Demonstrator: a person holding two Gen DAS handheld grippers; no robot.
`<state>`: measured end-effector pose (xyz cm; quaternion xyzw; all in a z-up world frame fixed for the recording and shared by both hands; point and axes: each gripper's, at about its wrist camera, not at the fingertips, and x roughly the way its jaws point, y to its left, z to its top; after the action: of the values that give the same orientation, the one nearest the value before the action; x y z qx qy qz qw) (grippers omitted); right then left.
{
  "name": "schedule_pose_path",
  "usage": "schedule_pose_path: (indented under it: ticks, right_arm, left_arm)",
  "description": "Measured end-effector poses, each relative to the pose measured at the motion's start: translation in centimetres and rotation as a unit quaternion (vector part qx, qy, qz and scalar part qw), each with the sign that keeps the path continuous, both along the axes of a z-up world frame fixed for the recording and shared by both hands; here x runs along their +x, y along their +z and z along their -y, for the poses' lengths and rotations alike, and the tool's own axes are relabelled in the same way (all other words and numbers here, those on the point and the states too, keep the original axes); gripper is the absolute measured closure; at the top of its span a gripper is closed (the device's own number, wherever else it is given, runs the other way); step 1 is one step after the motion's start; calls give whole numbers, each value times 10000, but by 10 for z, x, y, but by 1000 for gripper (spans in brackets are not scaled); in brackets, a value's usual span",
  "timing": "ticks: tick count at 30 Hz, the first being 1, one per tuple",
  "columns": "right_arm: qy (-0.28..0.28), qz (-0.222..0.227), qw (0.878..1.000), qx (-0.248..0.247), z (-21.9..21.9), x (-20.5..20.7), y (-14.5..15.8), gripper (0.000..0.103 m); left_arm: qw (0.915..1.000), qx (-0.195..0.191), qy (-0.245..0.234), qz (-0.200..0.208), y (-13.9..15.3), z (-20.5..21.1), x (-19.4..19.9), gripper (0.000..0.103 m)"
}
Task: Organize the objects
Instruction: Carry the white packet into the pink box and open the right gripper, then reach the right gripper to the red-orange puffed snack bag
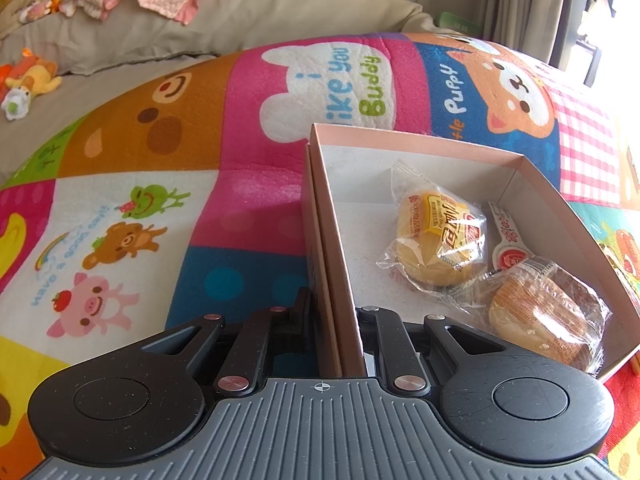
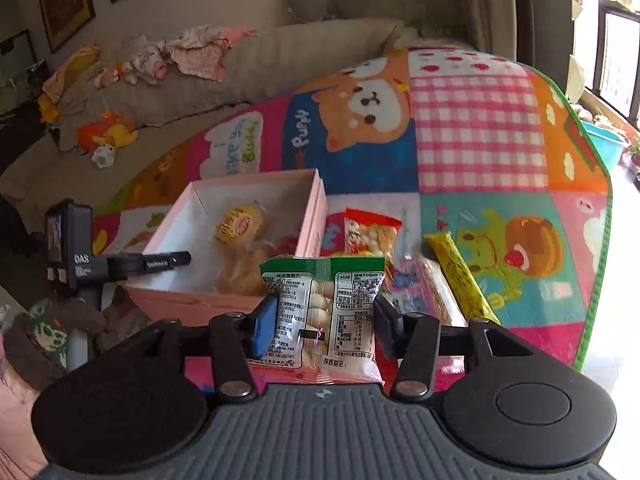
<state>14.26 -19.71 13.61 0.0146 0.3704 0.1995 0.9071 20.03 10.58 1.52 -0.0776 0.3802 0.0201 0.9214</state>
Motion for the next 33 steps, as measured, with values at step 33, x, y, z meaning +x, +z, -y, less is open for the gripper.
schedule_pose_path:
  ticks: [33]
  right_arm:
    - [-867,-502,9950,9,-19,166,-55,33]
  left_arm:
    - [10000,-19,-11,0,0,-2,-2,87]
